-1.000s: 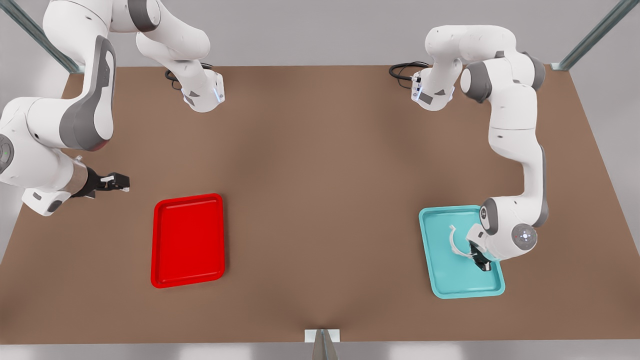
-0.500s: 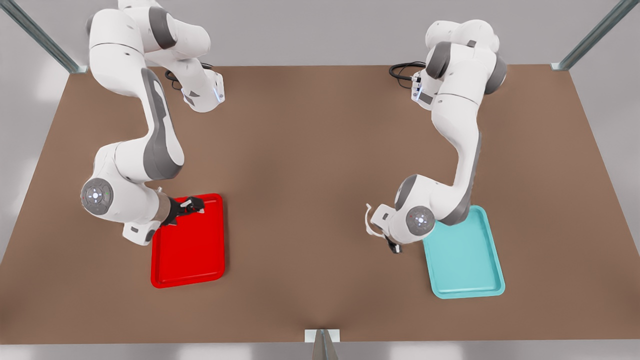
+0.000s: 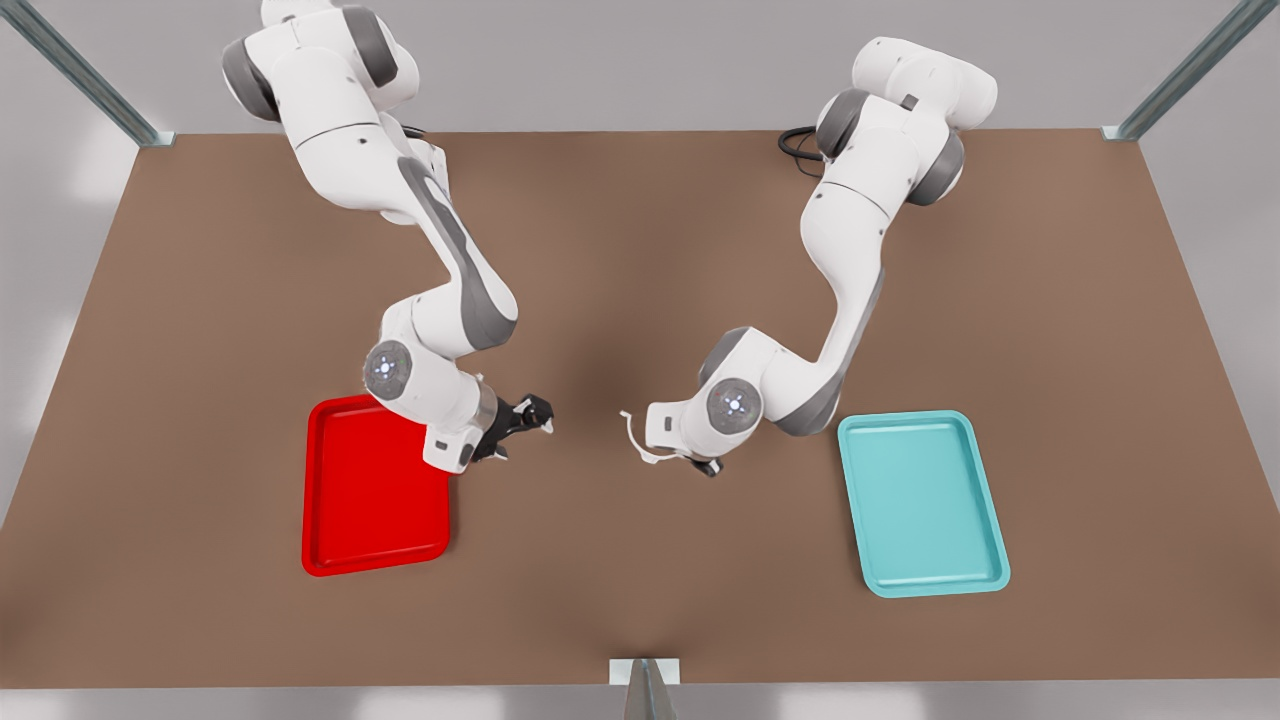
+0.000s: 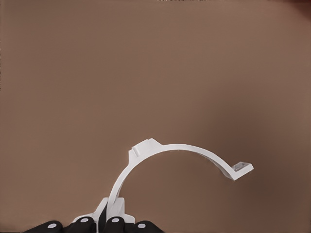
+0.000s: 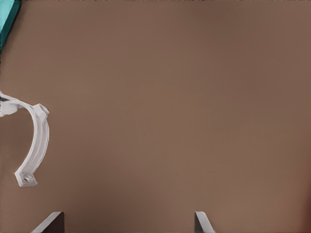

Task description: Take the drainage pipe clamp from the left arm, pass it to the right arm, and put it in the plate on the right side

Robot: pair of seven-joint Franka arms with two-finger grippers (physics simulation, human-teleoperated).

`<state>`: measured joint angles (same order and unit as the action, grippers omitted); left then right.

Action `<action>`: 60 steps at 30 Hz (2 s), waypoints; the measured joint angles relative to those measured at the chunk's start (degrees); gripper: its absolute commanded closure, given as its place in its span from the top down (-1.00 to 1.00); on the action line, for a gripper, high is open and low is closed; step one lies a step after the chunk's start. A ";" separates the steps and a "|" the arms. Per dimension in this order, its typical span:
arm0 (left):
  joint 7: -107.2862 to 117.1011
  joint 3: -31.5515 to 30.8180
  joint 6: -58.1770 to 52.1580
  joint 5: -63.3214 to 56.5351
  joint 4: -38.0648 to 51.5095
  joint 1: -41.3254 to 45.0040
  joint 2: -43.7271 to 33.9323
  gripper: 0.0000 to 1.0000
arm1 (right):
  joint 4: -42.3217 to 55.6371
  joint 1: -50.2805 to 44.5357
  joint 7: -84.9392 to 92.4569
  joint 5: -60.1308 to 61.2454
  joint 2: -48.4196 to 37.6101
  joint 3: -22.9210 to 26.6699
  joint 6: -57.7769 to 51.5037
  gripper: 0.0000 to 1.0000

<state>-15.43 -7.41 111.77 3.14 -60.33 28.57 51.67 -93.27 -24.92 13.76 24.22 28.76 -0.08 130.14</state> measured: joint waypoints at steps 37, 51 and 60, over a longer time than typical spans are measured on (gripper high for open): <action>20.68 -1.02 -2.35 -0.06 0.03 0.92 -0.34 -0.57 | 6.47 -12.44 -0.18 3.50 15.74 -0.44 21.66 0.58; 21.29 2.05 -9.41 1.01 0.84 -4.41 -7.11 1.00 | 8.60 -14.08 0.85 0.98 17.12 2.86 21.69 -0.57; 18.64 4.93 -28.25 -3.95 -15.68 -23.78 -32.12 1.00 | -1.83 -13.06 1.35 -7.40 3.75 21.45 14.43 -0.57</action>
<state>3.20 -2.48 83.51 -0.81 -76.01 4.79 19.55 -95.10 -37.98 15.11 16.82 32.51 21.37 144.57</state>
